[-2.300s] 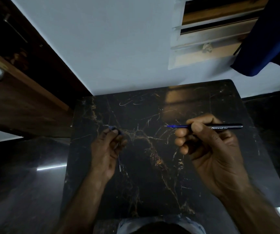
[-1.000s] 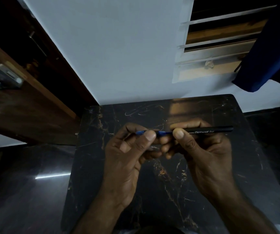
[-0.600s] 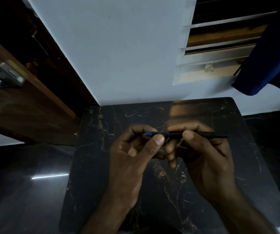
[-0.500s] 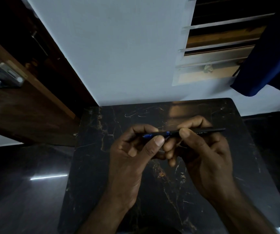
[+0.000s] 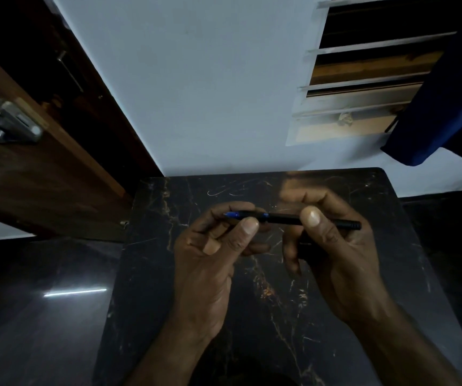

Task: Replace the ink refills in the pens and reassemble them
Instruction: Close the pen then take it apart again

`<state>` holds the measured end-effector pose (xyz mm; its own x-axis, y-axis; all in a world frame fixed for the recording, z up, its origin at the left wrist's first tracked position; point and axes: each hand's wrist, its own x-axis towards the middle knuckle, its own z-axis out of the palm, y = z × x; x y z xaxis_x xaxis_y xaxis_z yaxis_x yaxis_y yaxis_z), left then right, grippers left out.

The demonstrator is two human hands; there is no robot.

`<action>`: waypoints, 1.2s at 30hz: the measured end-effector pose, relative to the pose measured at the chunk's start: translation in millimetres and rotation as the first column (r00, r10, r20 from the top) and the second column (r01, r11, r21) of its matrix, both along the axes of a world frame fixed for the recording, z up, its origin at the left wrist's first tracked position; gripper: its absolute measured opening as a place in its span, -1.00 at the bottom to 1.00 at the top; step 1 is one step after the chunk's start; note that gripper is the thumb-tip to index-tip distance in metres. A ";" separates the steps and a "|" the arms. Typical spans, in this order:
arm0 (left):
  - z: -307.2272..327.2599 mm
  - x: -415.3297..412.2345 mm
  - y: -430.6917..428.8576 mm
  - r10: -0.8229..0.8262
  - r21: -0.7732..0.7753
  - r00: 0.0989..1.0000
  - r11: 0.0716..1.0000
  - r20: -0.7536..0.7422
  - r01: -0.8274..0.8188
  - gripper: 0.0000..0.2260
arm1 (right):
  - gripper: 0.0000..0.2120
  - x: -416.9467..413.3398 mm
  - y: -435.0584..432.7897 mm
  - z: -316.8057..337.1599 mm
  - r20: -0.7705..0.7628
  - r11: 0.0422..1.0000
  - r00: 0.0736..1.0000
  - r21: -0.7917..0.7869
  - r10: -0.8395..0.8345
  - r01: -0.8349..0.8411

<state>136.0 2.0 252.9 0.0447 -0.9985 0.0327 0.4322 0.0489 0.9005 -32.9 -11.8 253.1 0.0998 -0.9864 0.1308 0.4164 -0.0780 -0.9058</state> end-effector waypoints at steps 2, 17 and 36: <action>-1.2 4.4 -2.6 0.025 0.008 1.000 1.000 0.009 -0.025 -0.83 | -0.56 -4.1 -1.8 2.1 0.025 1.000 1.000 -0.014 -0.009 0.010; -5.1 28.1 -10.2 0.115 -0.083 0.977 0.991 0.178 -0.102 -0.85 | -0.62 -9.3 -5.3 0.8 -0.171 0.998 0.984 -0.057 -0.048 0.039; -13.7 68.9 -18.1 0.108 -0.141 0.951 0.988 0.289 -0.069 -0.80 | -0.61 15.9 -9.4 -8.0 -0.210 0.999 0.978 -0.034 -0.013 0.005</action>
